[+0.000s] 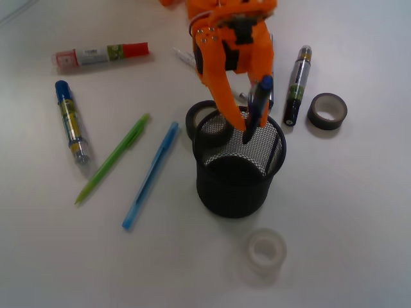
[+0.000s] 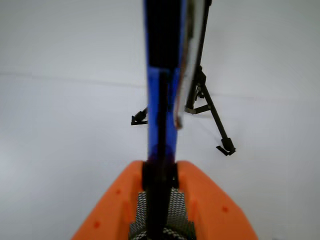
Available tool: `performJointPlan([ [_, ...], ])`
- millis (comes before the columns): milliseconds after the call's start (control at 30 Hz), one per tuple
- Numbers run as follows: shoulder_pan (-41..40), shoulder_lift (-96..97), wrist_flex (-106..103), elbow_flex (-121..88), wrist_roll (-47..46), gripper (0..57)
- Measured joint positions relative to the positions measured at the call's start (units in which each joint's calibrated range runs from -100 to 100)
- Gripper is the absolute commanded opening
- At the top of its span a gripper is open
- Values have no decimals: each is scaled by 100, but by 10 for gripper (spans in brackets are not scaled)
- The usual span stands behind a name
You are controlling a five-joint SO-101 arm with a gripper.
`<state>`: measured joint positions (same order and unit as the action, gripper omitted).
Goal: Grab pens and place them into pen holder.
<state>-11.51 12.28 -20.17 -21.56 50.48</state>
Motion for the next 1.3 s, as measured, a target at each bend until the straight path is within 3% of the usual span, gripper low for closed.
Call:
performJointPlan([
  [133, 111, 70, 0, 144, -200, 172],
  [400, 259, -35, 173, 539, -747, 175],
  [700, 400, -2343, 4242, 440, -1675, 172],
  [967, 540, -4242, 5901, -1806, -1665, 171],
  [1300, 340, -4713, 6713, -3711, -1895, 171],
])
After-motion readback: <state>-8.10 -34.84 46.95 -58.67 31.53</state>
